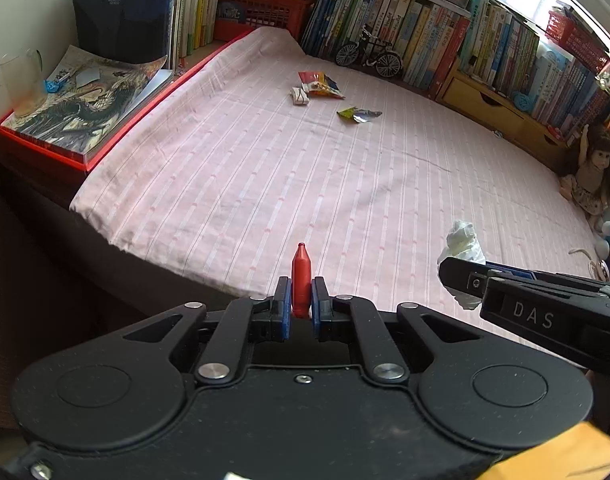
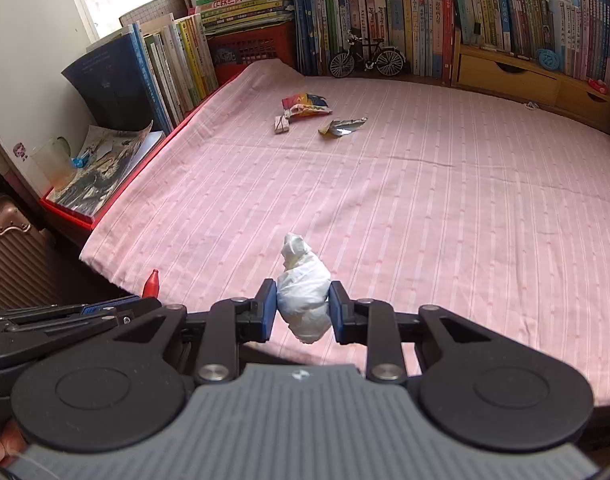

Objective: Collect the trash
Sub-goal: 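Carry the white tissue and red crayon over the black bin with both tools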

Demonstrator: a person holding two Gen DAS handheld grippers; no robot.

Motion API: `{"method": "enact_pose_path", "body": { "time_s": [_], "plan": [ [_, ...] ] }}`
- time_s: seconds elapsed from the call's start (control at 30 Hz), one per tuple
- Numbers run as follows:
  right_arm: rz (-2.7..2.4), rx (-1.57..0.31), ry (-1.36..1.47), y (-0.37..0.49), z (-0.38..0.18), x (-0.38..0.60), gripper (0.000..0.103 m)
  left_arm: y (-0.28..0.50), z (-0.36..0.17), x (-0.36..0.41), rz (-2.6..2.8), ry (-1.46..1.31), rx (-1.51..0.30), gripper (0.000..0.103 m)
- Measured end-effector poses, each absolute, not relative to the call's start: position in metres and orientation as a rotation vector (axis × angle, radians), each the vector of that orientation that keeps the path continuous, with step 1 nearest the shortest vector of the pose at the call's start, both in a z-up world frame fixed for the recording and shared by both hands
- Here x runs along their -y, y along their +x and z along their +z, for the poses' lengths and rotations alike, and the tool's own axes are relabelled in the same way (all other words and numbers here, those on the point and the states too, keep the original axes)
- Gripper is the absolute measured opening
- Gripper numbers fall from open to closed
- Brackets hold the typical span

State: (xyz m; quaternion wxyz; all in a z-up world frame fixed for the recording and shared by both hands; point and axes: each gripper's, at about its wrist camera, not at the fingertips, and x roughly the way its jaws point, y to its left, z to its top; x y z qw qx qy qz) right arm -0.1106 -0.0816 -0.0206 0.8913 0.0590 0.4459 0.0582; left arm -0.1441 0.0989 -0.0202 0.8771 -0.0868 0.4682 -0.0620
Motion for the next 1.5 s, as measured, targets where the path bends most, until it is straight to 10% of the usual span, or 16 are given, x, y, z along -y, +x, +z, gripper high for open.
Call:
{"method": "enact_pose_path", "body": {
  "time_s": [1.5],
  "plan": [
    [0.143,-1.239,0.068,-0.197,-0.111,0.036,0.034,-0.229,-0.146,-0.124,-0.050,-0.211,-1.331,0.010]
  ]
}}
